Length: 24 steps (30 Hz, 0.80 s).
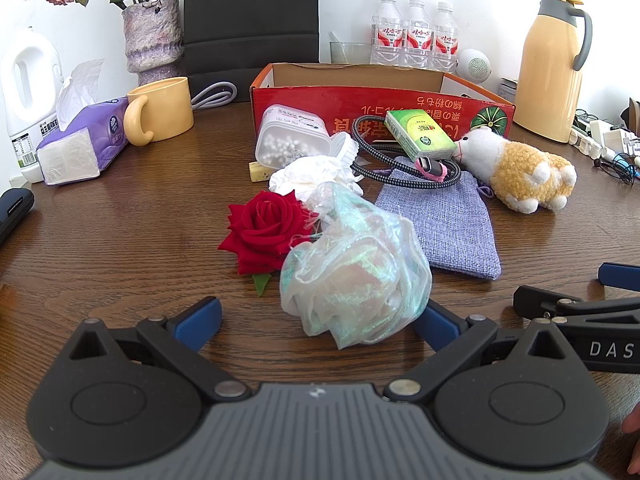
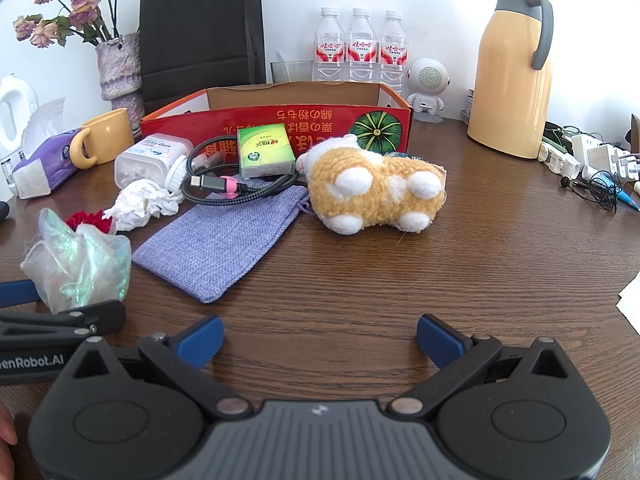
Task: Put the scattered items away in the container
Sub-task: 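Move both grippers toward the rose and the mesh sponge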
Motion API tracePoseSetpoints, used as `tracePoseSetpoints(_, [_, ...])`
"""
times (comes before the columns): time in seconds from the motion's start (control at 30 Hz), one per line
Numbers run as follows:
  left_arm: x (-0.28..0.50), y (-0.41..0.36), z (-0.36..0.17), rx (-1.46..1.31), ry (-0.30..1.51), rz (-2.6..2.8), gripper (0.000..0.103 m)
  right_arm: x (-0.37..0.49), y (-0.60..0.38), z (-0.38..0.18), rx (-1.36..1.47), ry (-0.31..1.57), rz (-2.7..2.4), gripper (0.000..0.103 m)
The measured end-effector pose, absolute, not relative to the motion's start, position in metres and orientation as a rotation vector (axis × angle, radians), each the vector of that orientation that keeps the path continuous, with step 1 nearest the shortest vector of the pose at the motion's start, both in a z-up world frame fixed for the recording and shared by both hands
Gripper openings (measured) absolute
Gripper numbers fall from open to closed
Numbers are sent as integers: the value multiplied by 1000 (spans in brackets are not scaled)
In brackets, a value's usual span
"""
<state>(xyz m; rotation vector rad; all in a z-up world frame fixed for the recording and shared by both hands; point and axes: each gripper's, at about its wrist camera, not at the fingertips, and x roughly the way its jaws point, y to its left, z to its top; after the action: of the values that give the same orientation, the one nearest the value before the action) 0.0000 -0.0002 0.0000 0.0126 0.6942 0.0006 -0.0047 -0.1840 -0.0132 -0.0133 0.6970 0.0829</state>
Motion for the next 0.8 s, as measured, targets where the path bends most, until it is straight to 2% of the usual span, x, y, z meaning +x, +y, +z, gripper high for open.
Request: tracePoseSetpoints(0.8, [-5,1,1,24,682,5,103,-6,-184,-13,-15,695,92,103])
